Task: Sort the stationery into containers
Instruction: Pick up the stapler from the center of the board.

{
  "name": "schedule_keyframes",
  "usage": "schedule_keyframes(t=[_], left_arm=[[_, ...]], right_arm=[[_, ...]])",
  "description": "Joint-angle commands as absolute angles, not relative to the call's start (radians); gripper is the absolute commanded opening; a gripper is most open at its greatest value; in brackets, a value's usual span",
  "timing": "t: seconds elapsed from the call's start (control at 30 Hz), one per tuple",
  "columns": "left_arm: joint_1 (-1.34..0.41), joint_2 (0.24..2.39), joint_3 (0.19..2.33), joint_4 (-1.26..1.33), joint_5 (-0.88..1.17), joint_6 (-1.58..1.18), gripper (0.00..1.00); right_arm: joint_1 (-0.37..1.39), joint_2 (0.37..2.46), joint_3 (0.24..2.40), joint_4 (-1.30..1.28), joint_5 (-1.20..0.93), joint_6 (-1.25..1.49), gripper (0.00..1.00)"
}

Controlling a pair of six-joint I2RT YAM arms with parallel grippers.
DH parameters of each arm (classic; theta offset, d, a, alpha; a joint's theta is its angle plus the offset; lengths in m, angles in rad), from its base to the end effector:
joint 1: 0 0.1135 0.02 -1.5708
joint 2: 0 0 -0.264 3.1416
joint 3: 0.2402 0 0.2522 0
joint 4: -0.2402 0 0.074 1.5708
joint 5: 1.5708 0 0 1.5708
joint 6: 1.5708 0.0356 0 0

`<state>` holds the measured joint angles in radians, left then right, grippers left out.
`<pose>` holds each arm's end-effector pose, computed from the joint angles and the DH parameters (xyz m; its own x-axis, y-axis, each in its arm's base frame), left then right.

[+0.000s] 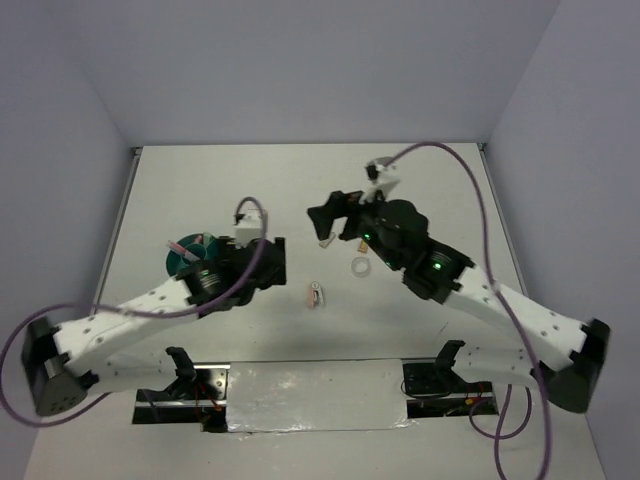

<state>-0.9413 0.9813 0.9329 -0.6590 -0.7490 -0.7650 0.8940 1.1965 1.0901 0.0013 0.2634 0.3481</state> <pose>0.1355 -0.1449 0.3160 -0.4750 -0.2094 -0.8547 -0.0577 0.9766 -0.2072 0.1833 0.2134 0.3815 -0.2632 0.1983 -0.9442 -0.5327 0.7861 0.3136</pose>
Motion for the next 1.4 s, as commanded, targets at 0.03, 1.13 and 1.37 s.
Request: schedule_keyframes(t=[0.03,1.13,1.37], left_arm=[[-0.980,1.242,0.994,-0.513,-0.606,-0.897,0.99],[-1.055,1.815,1.063,-0.399,-0.468,-1.121,0.44],[-1.071,1.689,0.983,-0.266,-0.431,-0.972,0.00]], right_arm=[[0.897,0.985,0.950,-0.430,0.508,0.508,1.00],[0.887,0.690,0.799,-0.520,0.437,0.489,1.00],[0.786,0.621,0.778,-0.508,0.433,0.584,1.00]])
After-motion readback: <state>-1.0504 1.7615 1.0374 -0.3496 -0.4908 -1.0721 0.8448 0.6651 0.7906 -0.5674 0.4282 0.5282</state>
